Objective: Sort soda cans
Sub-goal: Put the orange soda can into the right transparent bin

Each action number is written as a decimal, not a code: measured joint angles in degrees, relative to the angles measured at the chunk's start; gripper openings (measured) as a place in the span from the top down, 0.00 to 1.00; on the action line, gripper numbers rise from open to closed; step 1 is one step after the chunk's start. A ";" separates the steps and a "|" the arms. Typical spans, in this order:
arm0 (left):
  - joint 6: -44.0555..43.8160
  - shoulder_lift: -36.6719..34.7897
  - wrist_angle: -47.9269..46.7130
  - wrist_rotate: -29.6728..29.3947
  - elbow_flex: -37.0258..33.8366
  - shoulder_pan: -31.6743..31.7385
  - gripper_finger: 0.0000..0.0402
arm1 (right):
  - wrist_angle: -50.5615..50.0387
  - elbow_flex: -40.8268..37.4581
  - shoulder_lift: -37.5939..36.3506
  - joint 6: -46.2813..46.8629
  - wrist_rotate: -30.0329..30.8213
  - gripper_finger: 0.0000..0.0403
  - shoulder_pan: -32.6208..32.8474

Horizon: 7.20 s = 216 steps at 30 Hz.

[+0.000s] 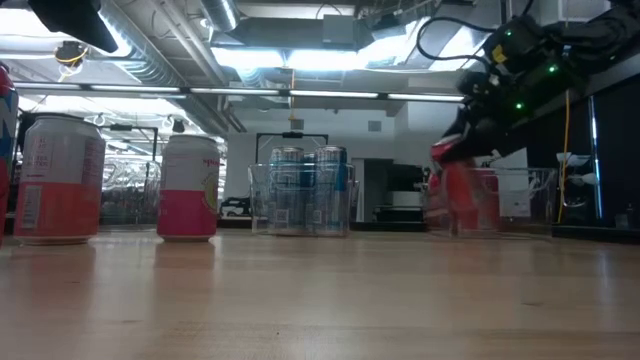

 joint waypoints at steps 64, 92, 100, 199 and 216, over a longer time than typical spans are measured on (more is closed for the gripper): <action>-0.02 0.00 0.00 -0.13 0.00 0.53 0.10 | 12.32 -11.26 -2.77 8.61 -7.71 0.06 -10.10; 10.56 1.15 13.56 0.67 0.00 0.46 0.10 | -4.72 10.82 -8.23 -2.02 -1.85 0.06 22.45; 10.58 9.20 20.16 8.88 0.16 0.37 0.10 | -4.87 10.82 -2.63 -3.51 12.05 0.06 43.24; 40.60 26.19 19.07 18.30 23.32 30.35 0.28 | -2.28 10.88 28.22 20.93 54.80 0.06 88.28; 54.09 43.51 28.66 35.52 29.81 36.96 0.28 | -10.65 10.88 29.25 25.44 61.94 0.06 86.62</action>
